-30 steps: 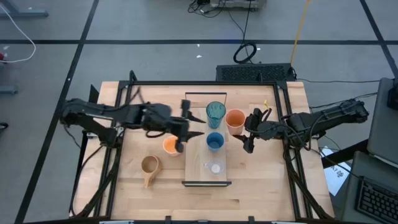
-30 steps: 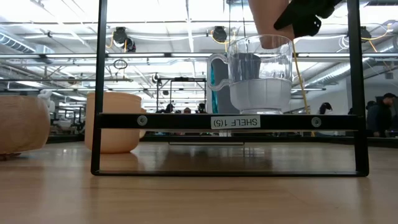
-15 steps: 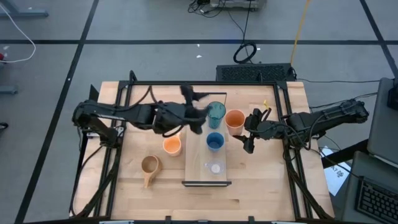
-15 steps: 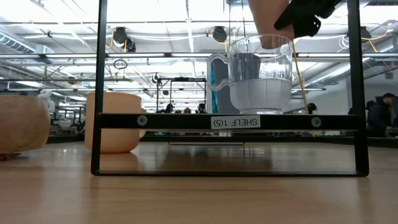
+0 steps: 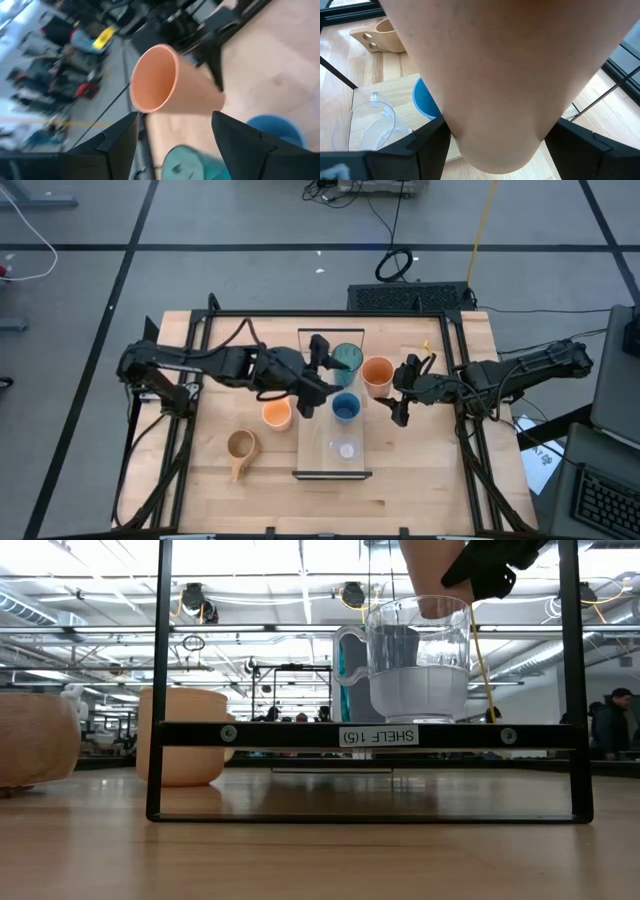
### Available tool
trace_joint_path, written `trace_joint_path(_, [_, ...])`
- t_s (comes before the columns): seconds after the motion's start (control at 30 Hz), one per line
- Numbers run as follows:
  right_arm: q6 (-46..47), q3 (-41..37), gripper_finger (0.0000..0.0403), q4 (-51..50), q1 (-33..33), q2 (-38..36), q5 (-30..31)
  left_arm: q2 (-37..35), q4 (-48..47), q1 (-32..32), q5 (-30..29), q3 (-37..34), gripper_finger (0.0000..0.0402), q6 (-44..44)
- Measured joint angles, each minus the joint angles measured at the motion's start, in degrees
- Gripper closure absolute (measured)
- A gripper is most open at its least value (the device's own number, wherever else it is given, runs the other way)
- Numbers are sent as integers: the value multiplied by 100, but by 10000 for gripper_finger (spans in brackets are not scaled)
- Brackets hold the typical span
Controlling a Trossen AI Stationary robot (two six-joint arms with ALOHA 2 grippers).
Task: Stack small to large cups/mugs on shelf
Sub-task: Put the orange cup on the shelf
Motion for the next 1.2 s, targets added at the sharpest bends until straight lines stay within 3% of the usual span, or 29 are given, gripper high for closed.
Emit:
trace_joint_path(0.43, [0,0,124,0,0,0,-3,72,306,397,1874,-2,149,409])
trace_joint_path(0.73, [-365,0,124,386,-21,227,-302,418,628,428,1843,2,149,726])
trace_joint_path(1.07, [-623,0,124,667,-328,493,-747,548,270,505,1784,-4,150,727])
trace_joint_path(1.2, [-691,0,124,745,-338,485,-749,544,181,530,1784,-4,179,720])
